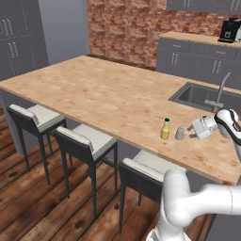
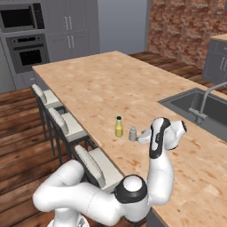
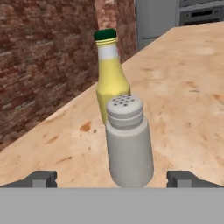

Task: Move the mustard and shaker from the cabinet to the dining counter.

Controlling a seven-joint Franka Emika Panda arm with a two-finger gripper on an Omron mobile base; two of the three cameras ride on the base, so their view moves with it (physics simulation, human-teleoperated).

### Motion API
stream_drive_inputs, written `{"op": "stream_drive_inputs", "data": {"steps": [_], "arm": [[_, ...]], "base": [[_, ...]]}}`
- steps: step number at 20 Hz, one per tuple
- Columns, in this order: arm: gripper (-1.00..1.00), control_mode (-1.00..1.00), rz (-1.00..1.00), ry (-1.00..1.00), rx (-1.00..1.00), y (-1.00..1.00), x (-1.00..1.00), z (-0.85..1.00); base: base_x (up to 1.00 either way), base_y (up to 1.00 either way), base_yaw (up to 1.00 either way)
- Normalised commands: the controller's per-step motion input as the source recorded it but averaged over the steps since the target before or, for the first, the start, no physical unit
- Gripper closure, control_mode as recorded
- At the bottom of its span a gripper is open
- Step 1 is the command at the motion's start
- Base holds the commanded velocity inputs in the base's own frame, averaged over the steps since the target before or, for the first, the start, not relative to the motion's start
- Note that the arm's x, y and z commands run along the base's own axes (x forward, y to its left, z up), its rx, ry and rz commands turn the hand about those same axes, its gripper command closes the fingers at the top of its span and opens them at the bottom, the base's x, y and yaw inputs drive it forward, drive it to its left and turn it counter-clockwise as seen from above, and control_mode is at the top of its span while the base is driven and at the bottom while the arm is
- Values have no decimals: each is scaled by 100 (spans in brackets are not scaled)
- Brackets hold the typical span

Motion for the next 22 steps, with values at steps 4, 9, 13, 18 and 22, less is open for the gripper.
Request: {"op": "stream_drive_inputs", "data": {"steps": [4,9,13,18,22], "arm": [[-100,-100,-20,8,-10,4,-40,19],[-100,-100,-26,12,-9,5,-47,20],[-100,-100,-29,11,-7,4,-46,24],[-100,-100,-31,21,0,9,-41,32],[-100,-100,-31,26,0,14,-33,41]], "base": [[0,0,0],[0,0,0],[0,0,0],[0,0,0],[0,0,0]]}}
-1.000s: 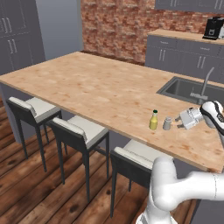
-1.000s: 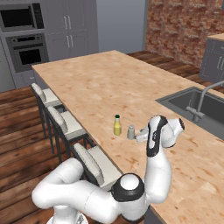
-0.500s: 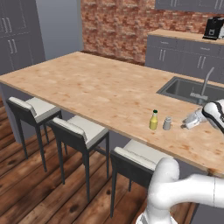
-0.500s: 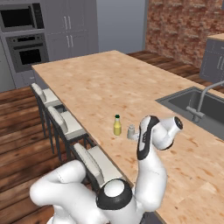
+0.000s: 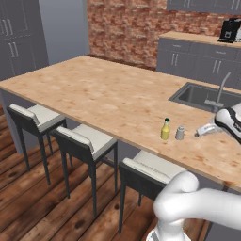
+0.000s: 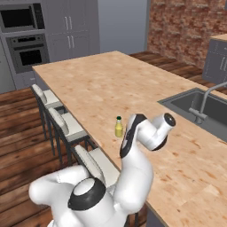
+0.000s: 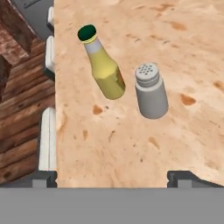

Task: Move the mustard and shaker from the cabinet to the dining counter.

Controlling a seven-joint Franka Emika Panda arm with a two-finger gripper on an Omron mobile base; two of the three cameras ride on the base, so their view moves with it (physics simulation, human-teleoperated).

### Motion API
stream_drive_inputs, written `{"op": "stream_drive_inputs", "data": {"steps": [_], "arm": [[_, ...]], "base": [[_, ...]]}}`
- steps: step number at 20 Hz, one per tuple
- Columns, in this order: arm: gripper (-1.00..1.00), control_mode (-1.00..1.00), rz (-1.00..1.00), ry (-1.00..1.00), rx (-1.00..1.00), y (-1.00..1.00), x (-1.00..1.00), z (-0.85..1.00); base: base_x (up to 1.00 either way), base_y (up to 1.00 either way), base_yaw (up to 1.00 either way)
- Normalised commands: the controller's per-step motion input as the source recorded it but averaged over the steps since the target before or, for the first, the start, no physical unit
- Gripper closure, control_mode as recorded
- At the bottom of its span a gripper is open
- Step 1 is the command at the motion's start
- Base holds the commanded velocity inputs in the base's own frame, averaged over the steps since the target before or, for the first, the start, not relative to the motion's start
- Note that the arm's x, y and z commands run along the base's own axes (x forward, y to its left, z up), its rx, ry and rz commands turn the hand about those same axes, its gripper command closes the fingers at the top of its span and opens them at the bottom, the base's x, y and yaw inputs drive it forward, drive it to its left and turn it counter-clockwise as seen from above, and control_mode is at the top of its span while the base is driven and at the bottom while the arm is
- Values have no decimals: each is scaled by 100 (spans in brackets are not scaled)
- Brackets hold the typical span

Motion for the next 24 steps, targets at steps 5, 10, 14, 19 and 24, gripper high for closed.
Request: {"op": "stream_drive_inputs", "data": {"steps": [5,10,14,19,24], "arm": [[-100,-100,-17,24,0,11,-40,46],[-100,-100,-12,8,-8,19,-45,44],[-100,-100,-8,0,-17,30,-45,40],[-100,-100,-10,0,-21,32,-48,33],[-100,-100,-19,0,-9,31,-52,27]], "base": [[0,0,0],[0,0,0],[0,0,0],[0,0,0],[0,0,0]]}}
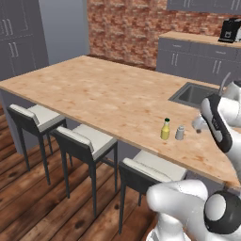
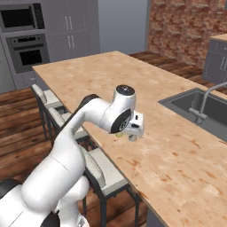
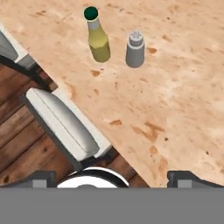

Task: Move the mustard and shaker from the cabinet to the dining counter.

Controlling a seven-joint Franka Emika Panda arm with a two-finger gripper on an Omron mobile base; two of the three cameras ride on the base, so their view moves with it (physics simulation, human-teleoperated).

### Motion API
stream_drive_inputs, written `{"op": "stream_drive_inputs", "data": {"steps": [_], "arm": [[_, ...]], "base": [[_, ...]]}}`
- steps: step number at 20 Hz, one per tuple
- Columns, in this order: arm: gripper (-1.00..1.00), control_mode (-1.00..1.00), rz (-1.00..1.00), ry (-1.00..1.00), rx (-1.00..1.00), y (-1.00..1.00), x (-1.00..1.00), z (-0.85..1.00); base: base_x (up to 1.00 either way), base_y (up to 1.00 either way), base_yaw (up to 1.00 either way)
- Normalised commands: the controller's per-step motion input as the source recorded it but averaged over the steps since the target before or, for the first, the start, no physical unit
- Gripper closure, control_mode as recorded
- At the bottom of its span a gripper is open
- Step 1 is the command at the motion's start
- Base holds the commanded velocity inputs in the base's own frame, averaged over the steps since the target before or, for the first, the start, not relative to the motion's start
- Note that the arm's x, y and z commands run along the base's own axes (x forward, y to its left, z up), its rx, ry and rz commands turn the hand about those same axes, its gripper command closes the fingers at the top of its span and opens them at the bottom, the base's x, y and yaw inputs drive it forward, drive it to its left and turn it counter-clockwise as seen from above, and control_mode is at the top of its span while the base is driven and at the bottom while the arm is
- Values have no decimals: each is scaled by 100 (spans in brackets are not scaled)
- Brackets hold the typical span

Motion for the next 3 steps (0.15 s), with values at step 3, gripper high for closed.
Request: {"op": "stream_drive_inputs", "data": {"steps": [3], "arm": [[-100,-100,-22,0,0,28,-49,32]], "base": [[0,0,0]]}}
